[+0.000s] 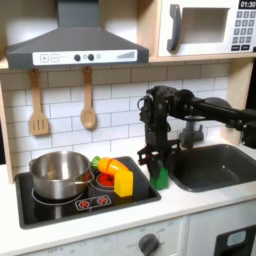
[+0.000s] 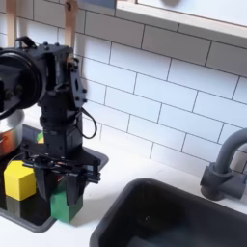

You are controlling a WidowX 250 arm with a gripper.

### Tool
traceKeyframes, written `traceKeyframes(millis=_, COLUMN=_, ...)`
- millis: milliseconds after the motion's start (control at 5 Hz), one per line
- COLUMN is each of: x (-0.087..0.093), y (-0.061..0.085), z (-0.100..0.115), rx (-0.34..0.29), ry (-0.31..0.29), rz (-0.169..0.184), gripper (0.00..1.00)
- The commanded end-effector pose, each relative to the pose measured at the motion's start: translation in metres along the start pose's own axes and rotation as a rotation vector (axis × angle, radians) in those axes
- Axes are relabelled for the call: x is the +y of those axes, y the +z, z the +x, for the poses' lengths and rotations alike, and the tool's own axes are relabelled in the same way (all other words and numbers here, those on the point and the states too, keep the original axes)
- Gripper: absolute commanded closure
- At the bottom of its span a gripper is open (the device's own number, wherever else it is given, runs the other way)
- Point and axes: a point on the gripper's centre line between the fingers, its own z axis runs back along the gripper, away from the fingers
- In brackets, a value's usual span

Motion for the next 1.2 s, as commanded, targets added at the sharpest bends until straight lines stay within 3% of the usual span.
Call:
traceKeyframes(millis=0, x=-0.0007, y=0.0007, z=-0.0002, rx=-0.003, ry=0.004, rz=0.002, gripper=0.0)
traceKeyframes(millis=400, x=0.0011, y=0.0071, z=0.0015, rx=-0.018, ry=0.012, rz=-0.011, gripper=0.0)
traceKeyframes(millis=800, x=-0.0019, y=-0.0021, z=-0.0029, rx=0.013, ry=-0.003, rz=0.006, gripper=0.0)
traceKeyframes(millis=1000, x=-0.001, y=0.0, z=-0.0005, rx=-0.022, ry=0.008, rz=0.013, gripper=0.0)
